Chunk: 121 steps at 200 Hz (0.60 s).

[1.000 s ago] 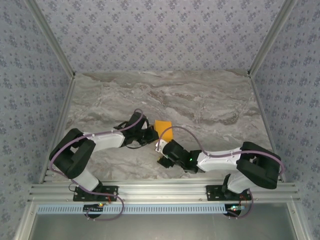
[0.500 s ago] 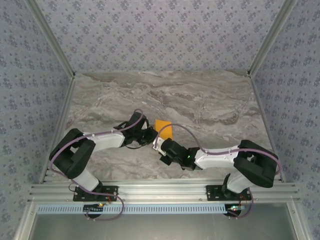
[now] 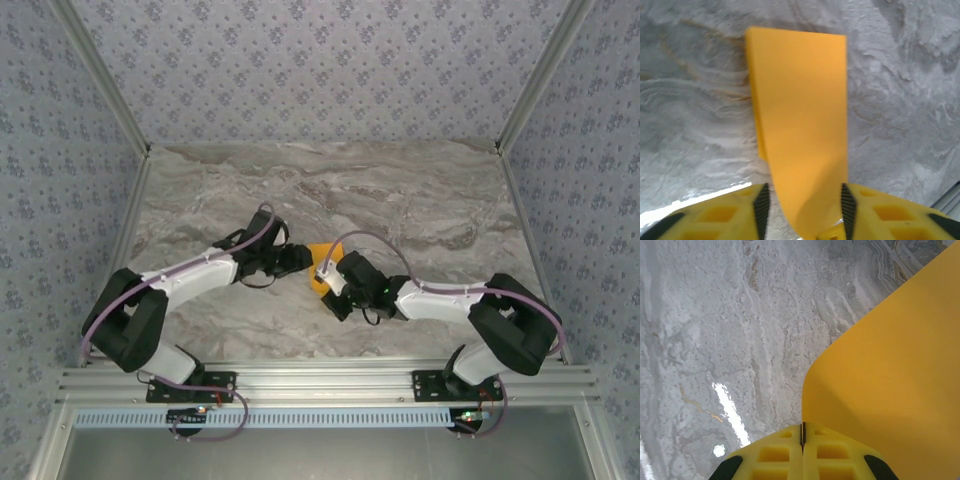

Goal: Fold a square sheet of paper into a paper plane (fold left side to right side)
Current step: Third fold the triangle at the center of the table.

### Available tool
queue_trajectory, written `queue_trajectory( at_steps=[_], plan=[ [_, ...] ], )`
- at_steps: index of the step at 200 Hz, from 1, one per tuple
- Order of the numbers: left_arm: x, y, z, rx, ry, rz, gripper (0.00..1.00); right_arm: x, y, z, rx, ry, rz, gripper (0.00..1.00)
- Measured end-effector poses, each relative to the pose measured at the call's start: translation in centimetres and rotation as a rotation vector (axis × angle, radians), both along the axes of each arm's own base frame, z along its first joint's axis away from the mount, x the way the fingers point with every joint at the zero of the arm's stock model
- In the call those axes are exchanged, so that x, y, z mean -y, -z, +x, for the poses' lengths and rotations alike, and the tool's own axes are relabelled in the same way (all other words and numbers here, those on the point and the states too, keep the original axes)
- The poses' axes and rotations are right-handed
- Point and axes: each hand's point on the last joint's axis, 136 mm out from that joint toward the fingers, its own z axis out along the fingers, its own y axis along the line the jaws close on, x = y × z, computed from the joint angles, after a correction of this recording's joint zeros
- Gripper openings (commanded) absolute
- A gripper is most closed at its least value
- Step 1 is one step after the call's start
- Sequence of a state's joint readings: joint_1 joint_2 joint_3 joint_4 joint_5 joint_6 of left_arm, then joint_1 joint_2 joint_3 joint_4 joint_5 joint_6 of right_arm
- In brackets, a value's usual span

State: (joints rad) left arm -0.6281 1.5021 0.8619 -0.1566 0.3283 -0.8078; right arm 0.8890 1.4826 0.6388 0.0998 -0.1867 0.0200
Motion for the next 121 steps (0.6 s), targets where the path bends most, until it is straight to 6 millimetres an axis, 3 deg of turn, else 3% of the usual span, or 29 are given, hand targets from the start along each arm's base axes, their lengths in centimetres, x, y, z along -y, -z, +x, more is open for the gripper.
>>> queue_trajectory(
  at_steps=[16,37,78,121],
  plan=[
    [1.2,-0.7,1.0,0.022,0.04,-0.011,0.25,-0.1,-0.2,0.0,-0.039,0.001,0.025,0.0],
    [3.0,-0.2,2.4,0.011,0.081,-0.023,0.23,-0.4,-0.2,-0.1,-0.088,0.001,0.046,0.0],
    [5.9,2.9,4.0,-0.048,0.155,-0.018,0.19,-0.6,0.3,-0.3,-0.166,0.006,0.069,0.0],
    [7.5,5.7,4.8,-0.092,0.194,0.004,0.16,-0.2,0.7,0.0,-0.242,0.039,0.095,0.0]
  ],
)
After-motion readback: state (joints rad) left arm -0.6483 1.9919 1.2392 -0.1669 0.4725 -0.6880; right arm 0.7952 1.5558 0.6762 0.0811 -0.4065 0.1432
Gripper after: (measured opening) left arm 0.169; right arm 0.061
